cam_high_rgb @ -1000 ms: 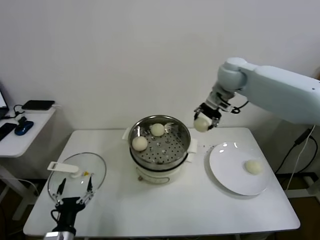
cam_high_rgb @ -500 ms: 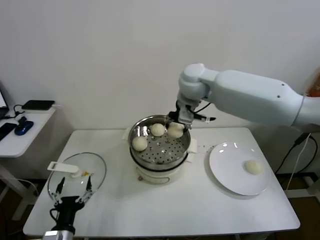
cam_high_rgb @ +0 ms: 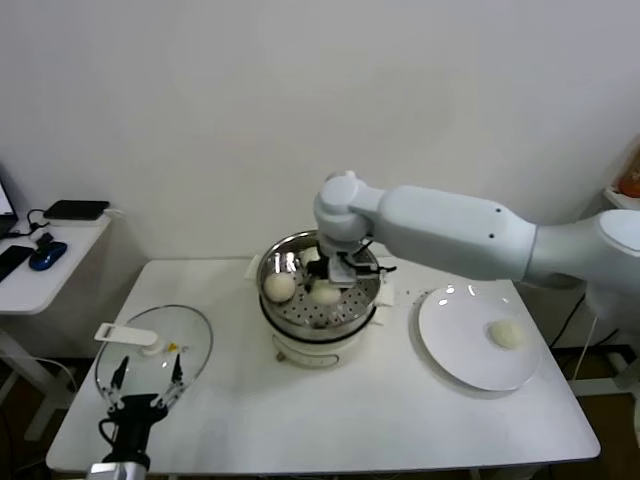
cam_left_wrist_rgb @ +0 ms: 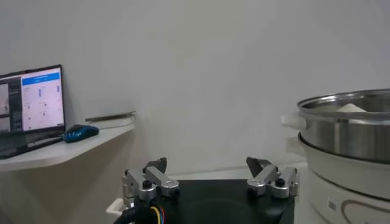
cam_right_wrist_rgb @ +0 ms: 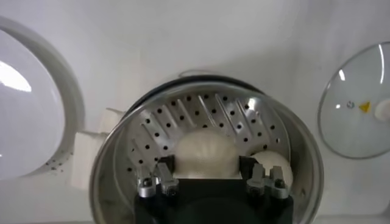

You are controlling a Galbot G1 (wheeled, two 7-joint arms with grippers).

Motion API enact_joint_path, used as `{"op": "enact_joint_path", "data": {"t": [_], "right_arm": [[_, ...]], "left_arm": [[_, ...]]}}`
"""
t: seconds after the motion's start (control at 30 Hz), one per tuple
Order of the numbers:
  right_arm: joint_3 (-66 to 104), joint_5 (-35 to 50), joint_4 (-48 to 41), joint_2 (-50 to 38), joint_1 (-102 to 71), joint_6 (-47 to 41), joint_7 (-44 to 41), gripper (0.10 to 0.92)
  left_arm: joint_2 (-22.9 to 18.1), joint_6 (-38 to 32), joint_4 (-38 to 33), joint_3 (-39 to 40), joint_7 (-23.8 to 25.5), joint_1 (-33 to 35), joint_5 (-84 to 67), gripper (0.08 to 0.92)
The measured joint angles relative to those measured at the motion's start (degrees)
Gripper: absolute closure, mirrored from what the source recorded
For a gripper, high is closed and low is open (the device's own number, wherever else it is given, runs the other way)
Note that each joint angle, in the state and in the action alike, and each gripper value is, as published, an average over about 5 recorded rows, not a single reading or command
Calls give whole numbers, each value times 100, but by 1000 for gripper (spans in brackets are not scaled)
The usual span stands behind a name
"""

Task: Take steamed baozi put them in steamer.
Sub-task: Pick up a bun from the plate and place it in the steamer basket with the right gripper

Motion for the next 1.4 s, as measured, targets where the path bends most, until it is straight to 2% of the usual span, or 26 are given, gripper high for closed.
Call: {"op": "enact_joint_path", "data": {"t": [1.03, 1.23, 1.4], "right_arm": [[46, -660, -115, 91, -550, 321, -15, 339], [133, -829, -151, 146, -622, 443, -4, 226], [167, -881, -136, 129, -623, 522, -12, 203]], "left_arm": [[-15, 37, 90, 49, -5, -55, 24, 177], [-15, 41, 107, 67, -5, -64, 24, 177], [-13, 47, 107, 61, -5, -73, 19, 177]]}}
